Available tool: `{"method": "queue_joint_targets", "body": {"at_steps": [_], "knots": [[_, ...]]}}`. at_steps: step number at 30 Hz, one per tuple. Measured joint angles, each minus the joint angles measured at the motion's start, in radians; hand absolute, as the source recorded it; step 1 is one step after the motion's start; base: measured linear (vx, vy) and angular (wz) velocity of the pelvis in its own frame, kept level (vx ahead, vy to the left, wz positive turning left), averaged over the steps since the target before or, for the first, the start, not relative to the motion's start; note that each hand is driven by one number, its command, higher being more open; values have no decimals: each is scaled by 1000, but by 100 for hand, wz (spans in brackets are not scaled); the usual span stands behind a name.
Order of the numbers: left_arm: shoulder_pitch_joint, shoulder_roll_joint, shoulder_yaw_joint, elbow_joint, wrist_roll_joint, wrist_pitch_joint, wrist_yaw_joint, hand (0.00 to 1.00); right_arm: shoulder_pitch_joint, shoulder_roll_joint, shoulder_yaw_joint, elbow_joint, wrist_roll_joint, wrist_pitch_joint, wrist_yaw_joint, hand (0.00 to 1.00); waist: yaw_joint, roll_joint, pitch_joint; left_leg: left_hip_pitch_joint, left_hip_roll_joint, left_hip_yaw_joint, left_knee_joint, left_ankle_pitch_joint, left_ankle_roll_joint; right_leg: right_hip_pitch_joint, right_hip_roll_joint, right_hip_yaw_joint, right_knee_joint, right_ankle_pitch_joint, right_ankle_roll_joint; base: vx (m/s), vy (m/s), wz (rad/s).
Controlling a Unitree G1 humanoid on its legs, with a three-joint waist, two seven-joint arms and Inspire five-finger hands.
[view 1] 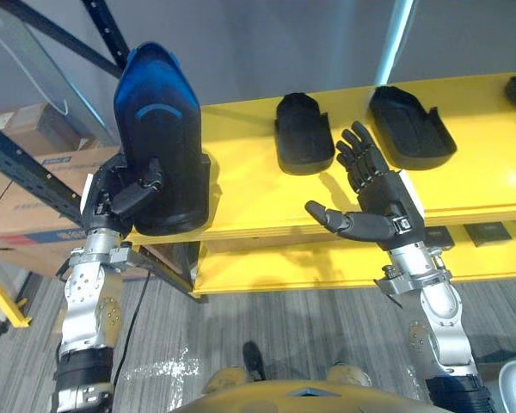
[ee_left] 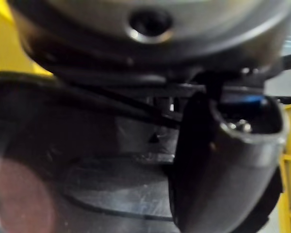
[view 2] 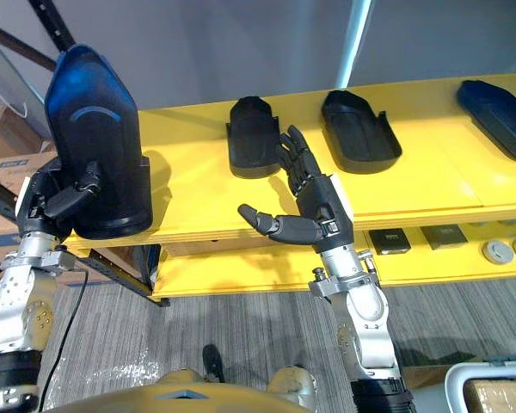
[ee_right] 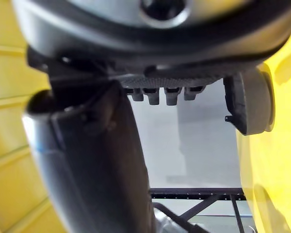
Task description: Walk over and take three plastic housings, then place them on the shelf
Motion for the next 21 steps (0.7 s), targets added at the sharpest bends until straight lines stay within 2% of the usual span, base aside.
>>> {"method": "queue_joint_targets", "body": {"at_steps": [2,6,9,12,18,21], "knots": [[-31,4,-21,58,-16,7,24,0,0,-15,4,0,0,18,13,100,-12,1,-1,-1,0,5,0,3,-3,-17,-4,9,27,-13,-3,-17,-36,-9],[-113,8,-28,172,-31,72,80,0,18,-19,10,0,0,35,16,100,-30,2,-1,3,6,19,0,6,-7,-37,-6,23,70,-33,-10,-7,-46,-9],[-174,50,-27,259,-58,111,114,0,34,-19,25,0,3,38,17,100,-49,2,-2,4,11,30,0,5,-7,-40,-3,27,73,-35,-12,7,-28,-4],[-225,79,-28,307,-57,145,135,0,39,-18,39,-1,20,38,19,100,-48,0,-2,2,13,49,0,3,-4,-55,2,46,80,-35,-12,4,-16,-16],[-329,84,-70,381,-83,207,202,0,54,-13,42,-2,20,38,8,100,-54,-6,2,1,13,54,0,-2,3,-52,6,47,70,-29,-8,2,-4,-1],[-361,108,-70,419,-92,232,217,0,54,-2,52,-3,20,38,-10,100,-69,-21,12,1,16,57,0,-2,3,-51,11,49,67,-28,-7,4,-7,-2]]}}
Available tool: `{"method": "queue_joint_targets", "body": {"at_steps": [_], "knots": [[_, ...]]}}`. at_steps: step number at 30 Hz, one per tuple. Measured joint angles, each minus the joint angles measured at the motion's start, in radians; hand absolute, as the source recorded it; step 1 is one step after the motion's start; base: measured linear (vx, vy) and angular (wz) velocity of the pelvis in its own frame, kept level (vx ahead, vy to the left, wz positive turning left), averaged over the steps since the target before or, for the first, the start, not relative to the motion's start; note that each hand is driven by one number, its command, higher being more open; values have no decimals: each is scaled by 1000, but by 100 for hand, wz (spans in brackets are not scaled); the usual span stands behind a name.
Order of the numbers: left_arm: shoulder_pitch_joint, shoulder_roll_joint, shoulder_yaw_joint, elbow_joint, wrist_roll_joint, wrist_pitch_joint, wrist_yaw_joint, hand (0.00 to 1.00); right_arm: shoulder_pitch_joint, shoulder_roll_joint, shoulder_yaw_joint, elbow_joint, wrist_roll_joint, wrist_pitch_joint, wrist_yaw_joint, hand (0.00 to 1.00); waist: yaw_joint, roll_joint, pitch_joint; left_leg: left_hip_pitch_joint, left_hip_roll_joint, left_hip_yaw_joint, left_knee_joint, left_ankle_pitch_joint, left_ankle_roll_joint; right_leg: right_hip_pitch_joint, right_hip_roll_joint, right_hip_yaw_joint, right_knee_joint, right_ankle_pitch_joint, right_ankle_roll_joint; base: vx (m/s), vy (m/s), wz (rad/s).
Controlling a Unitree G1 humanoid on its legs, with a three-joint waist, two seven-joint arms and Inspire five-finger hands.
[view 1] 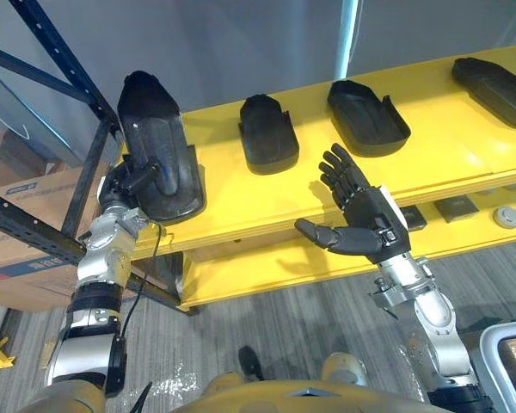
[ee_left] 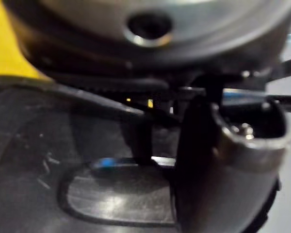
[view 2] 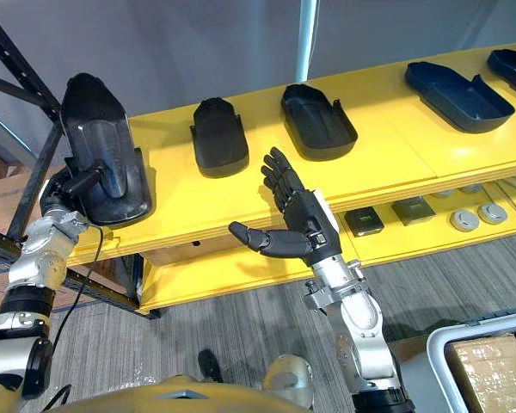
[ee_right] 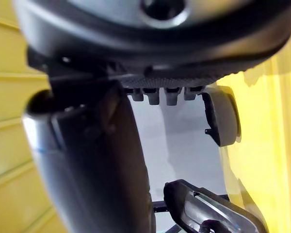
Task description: Walk over and take three plastic housings, then place them on the shelf
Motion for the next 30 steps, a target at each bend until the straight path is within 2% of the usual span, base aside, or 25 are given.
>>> {"method": "queue_joint_targets", "body": {"at_steps": [3,7,12,13,17,22,25,30], "knots": [[-14,37,0,6,0,42,12,0,6,7,11,-7,0,-1,-13,100,-3,-15,12,-1,10,13,3,-1,-2,0,14,9,-18,10,-4,18,-25,-10],[-61,50,9,65,0,133,24,0,9,20,17,-8,0,-1,-35,100,-3,-24,31,-6,12,18,19,-7,-8,0,15,16,-21,10,-3,12,-12,-4],[-82,55,20,66,-9,135,25,0,13,33,19,-64,0,-1,-82,100,-2,-15,71,-3,20,19,37,-15,-6,16,20,16,-34,13,-2,5,-4,-1],[-89,56,26,71,-9,135,21,100,13,33,19,-78,0,-1,-91,100,-3,-15,77,-4,23,20,43,-22,-12,17,22,17,-34,13,-2,0,0,0],[-117,76,24,111,2,133,1,100,13,33,17,-82,5,-1,-106,100,-5,-18,81,-7,29,23,50,-28,-13,19,28,18,-44,15,-4,5,-10,-2],[-169,99,22,161,98,132,-12,100,13,34,15,-82,22,-1,-97,100,-12,-27,88,-3,28,31,50,-26,-10,25,30,26,-63,25,-3,11,0,-3],[-169,121,21,181,122,132,-32,100,15,34,15,-82,42,-1,-83,100,-26,-31,92,9,27,37,52,-33,-10,42,32,29,-75,28,-1,19,4,-3],[-169,134,23,202,155,132,-49,100,30,34,16,-82,57,-1,-55,100,-25,-28,98,34,28,65,53,-46,-12,60,35,50,-91,34,3,21,8,-14]]}}
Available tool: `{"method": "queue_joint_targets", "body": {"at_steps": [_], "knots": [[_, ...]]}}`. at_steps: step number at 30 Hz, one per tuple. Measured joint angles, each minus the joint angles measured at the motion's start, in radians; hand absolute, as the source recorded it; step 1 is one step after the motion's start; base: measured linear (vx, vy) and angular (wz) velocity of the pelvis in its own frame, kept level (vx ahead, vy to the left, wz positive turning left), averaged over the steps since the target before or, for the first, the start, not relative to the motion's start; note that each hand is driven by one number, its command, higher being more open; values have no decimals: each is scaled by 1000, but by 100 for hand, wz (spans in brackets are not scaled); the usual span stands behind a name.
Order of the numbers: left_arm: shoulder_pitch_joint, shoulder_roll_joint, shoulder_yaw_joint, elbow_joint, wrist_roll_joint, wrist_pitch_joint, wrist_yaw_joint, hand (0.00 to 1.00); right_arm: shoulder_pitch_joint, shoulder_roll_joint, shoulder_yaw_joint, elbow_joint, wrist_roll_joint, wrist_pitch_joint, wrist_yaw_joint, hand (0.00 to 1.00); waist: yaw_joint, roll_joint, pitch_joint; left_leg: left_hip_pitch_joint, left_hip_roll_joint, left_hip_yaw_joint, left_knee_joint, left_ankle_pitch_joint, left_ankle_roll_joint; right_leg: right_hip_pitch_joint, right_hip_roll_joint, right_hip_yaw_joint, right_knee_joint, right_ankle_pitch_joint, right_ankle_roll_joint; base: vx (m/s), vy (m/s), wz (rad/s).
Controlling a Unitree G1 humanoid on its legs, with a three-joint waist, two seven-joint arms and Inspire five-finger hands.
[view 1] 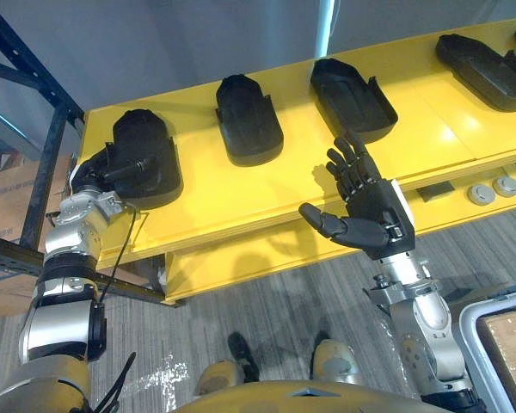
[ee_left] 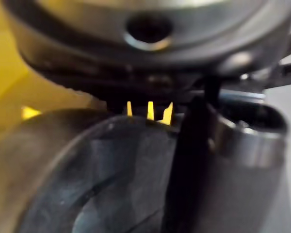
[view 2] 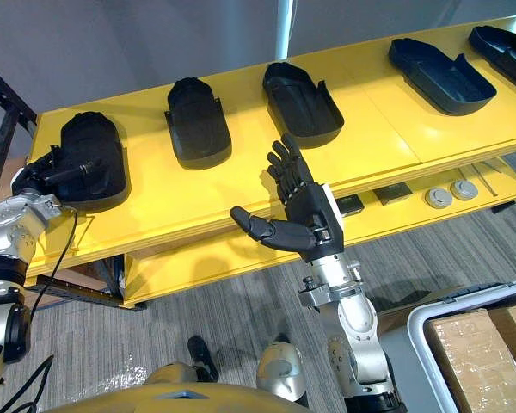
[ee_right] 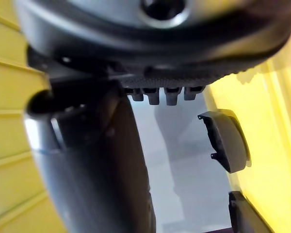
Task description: Walk over and take three plastic housings, then place them on the shelf
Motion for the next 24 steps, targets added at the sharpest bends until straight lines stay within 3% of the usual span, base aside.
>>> {"method": "queue_joint_targets", "body": {"at_steps": [14,24], "knots": [[0,9,-20,5,235,2,-59,100,42,11,62,-2,4,1,60,100,-7,12,-8,20,3,14,33,-31,1,48,-2,4,-40,13,4,7,4,-2],[1,29,-21,-55,406,1,-25,100,55,34,135,-2,22,1,58,100,5,22,-51,18,11,43,74,-70,4,72,-13,0,-63,19,9,12,7,-1]]}}
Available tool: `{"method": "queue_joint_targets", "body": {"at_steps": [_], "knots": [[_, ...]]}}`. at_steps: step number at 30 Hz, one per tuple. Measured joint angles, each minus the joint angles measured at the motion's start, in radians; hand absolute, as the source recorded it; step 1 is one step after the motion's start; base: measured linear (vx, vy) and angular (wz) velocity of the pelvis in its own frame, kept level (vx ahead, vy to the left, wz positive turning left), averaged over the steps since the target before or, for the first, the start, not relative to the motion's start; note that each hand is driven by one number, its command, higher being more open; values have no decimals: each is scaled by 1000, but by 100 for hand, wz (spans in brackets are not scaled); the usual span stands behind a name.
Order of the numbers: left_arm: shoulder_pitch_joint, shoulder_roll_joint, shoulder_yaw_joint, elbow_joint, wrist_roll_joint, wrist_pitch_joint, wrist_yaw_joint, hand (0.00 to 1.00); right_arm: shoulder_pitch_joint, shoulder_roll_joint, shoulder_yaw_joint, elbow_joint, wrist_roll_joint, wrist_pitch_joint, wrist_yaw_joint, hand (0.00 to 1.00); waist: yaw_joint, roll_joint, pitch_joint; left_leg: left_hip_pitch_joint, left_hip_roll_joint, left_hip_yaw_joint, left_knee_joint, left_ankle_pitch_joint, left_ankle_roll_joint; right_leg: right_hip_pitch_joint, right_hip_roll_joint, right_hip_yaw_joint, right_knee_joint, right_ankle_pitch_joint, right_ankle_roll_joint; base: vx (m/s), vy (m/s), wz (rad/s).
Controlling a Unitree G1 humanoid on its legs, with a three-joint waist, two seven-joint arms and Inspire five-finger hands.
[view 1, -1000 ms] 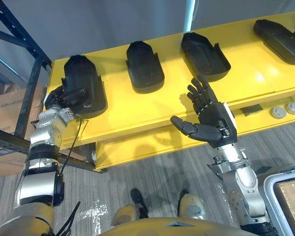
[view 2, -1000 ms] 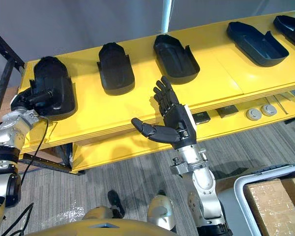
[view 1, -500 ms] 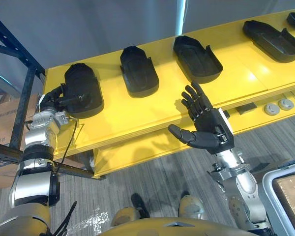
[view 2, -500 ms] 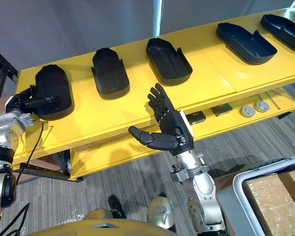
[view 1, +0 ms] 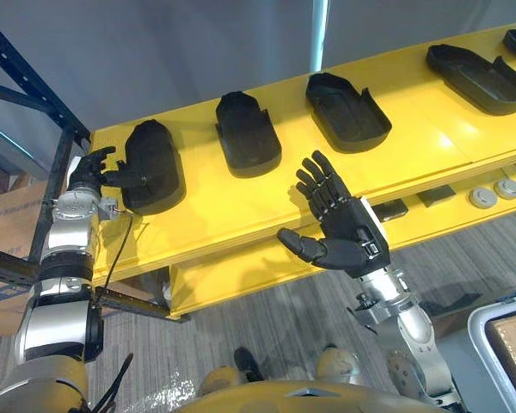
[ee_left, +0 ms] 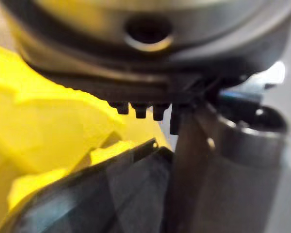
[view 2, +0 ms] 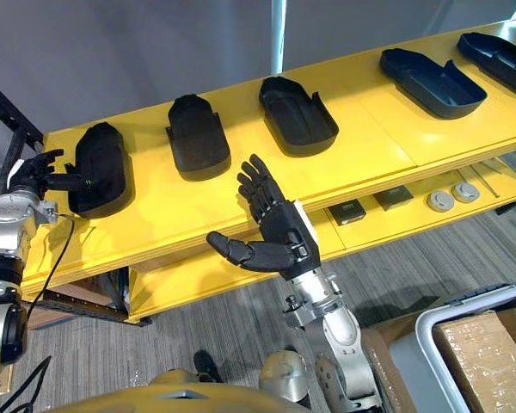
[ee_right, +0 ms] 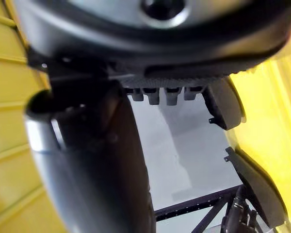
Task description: Walk over and take three plastic housings, then place them on the shelf
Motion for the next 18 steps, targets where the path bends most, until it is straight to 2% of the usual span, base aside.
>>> {"method": "queue_joint_targets", "body": {"at_steps": [4,9,13,15,18], "knots": [[0,3,-9,-83,42,-28,35,100,9,8,23,0,0,0,0,100,5,-1,-20,1,1,31,16,-1,0,25,-7,-19,-9,0,0,19,40,19],[0,5,-21,-132,30,-92,124,100,10,9,54,0,-1,-2,-1,100,32,7,-75,2,-4,30,4,0,0,31,-8,-26,-20,0,0,8,17,3],[0,7,-46,-191,-81,-135,148,100,16,9,64,0,-1,-4,-8,100,39,9,-90,27,-21,27,-36,13,3,44,-13,-30,-23,0,1,-14,30,4],[0,7,-56,-216,-174,-176,159,100,18,9,70,1,-3,-7,-14,100,41,7,-106,34,-29,27,-62,21,1,44,-14,-32,-30,4,6,-6,47,3],[0,6,-59,-268,-247,-247,178,100,16,9,69,1,-5,-44,-9,100,42,6,-111,38,-41,17,-89,46,13,44,-14,-42,-35,7,12,0,34,10]]}}
